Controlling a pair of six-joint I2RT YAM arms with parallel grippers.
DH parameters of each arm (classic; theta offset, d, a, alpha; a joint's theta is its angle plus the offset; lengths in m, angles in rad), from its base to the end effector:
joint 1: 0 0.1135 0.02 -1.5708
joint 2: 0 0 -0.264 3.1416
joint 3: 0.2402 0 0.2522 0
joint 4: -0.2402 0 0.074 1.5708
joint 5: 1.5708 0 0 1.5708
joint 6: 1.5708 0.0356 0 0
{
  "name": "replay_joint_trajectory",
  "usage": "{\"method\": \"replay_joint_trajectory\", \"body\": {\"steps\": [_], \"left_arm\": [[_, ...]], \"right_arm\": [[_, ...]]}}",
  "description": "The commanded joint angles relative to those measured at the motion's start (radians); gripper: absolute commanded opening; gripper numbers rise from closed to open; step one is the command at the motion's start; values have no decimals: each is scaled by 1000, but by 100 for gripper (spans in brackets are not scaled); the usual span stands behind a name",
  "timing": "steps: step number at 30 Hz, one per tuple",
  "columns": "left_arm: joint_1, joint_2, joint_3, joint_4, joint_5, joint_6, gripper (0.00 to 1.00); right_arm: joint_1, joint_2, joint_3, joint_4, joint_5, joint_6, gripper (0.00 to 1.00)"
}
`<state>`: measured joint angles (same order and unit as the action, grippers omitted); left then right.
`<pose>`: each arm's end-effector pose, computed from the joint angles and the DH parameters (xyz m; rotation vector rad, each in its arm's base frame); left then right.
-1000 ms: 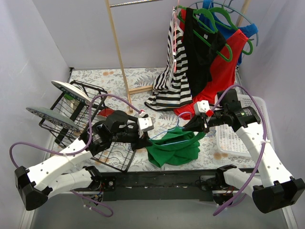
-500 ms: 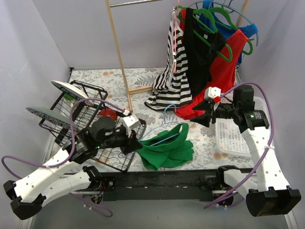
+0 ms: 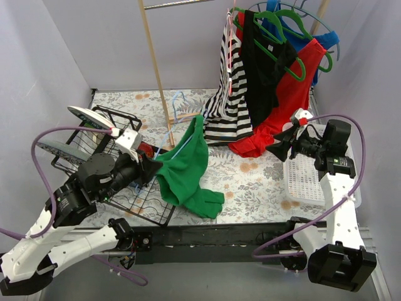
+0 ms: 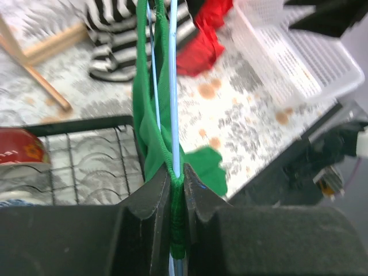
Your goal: Place the tank top on the hanger
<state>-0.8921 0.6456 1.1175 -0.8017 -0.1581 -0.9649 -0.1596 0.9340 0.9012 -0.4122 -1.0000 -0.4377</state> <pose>0.0692 -0.0769 0.4018 -0.1908 2.0474 -1.0774 0.1963 -0.0013 0.3376 -0.8372 1.6442 0.5869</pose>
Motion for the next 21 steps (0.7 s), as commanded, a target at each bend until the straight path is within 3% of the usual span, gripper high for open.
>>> {"method": "replay_joint_trajectory", "body": {"steps": [1,13,21], "left_arm": [[-1,68,108,113,-161,55,0],[18,340,205,544,-366,236,0],[254,600,379,662,-132,206,0]], "right_arm": [[-24,6,-62,93,-69,42,62],[-75,9,-196,136,-207,13,62],[-78,-18,-211,133,-221,13,61]]}}
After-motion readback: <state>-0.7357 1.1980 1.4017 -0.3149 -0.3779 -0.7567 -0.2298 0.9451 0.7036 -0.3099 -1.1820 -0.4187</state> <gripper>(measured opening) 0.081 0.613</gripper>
